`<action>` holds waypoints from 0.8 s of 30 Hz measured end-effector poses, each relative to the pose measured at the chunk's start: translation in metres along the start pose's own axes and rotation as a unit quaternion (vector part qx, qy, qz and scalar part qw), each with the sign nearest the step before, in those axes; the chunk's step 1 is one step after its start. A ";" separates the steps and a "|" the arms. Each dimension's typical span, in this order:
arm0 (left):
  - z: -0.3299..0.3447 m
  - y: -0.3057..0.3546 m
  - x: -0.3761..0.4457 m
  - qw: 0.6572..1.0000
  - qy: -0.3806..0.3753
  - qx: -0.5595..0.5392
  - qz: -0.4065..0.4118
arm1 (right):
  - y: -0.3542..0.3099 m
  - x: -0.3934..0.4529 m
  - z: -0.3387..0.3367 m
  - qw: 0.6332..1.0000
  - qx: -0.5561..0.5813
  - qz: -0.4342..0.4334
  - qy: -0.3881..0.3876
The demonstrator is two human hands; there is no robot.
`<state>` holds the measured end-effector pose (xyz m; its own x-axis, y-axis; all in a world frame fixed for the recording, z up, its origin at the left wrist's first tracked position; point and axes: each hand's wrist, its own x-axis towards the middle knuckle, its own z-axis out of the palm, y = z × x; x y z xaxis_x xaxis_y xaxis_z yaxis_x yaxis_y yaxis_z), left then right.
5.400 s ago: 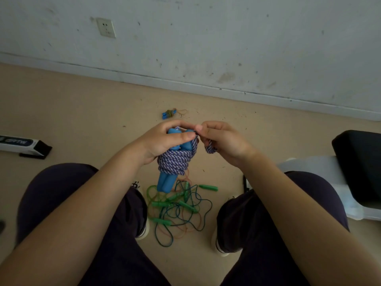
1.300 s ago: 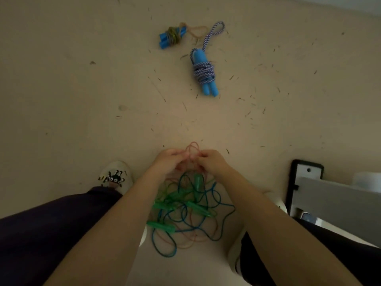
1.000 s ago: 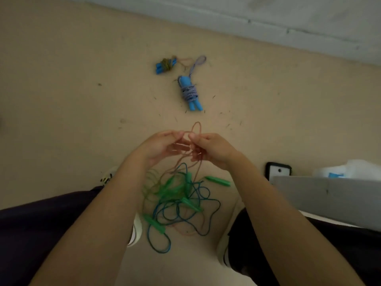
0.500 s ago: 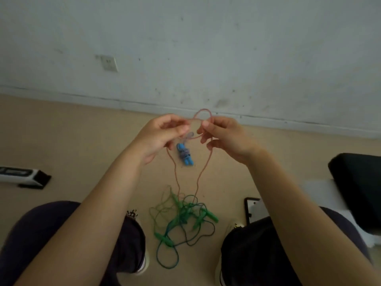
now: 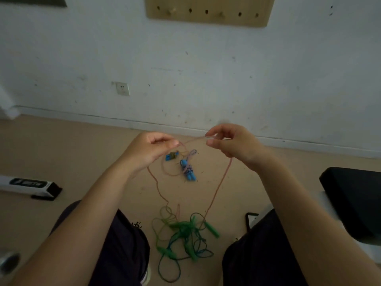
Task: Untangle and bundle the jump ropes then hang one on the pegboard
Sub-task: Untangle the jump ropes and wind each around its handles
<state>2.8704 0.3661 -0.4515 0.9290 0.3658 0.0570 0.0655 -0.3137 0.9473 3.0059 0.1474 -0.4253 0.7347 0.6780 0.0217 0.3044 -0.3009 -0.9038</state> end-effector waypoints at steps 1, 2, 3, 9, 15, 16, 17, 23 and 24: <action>0.000 -0.006 0.001 1.000 0.007 0.011 -0.006 | 0.007 0.000 0.000 1.000 -0.014 0.014 0.012; 0.000 -0.012 0.002 1.000 0.012 0.018 -0.015 | 0.014 0.001 0.000 0.999 -0.018 0.024 0.023; 0.000 -0.018 0.003 0.999 0.013 0.021 -0.024 | 0.021 0.001 0.000 0.999 -0.006 0.033 0.030; 0.021 -0.040 0.005 0.995 -0.027 -0.060 -0.074 | 0.045 -0.001 0.022 0.998 0.045 0.039 -0.024; 0.029 -0.052 0.016 0.987 -0.068 -0.110 -0.099 | 0.047 0.004 0.035 0.983 0.169 0.056 -0.040; 0.029 -0.054 0.018 0.985 -0.078 -0.105 -0.110 | 0.047 0.005 0.036 0.980 0.185 0.057 -0.040; 0.030 -0.055 0.019 0.984 -0.095 -0.090 -0.122 | 0.048 0.006 0.038 0.979 0.194 0.054 -0.041; 0.040 -0.063 0.018 0.989 -0.090 0.032 -0.112 | 0.048 0.007 0.038 0.961 0.265 0.028 -0.074; 0.042 -0.062 0.017 0.992 -0.081 0.019 -0.091 | 0.048 0.008 0.039 0.960 0.266 0.022 -0.084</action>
<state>2.8978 0.3548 -0.5230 0.9466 0.2755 -0.1678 0.2481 -0.2896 0.9244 3.0023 0.1643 -0.4851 0.6187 0.7840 -0.0507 -0.1110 0.0233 -0.9936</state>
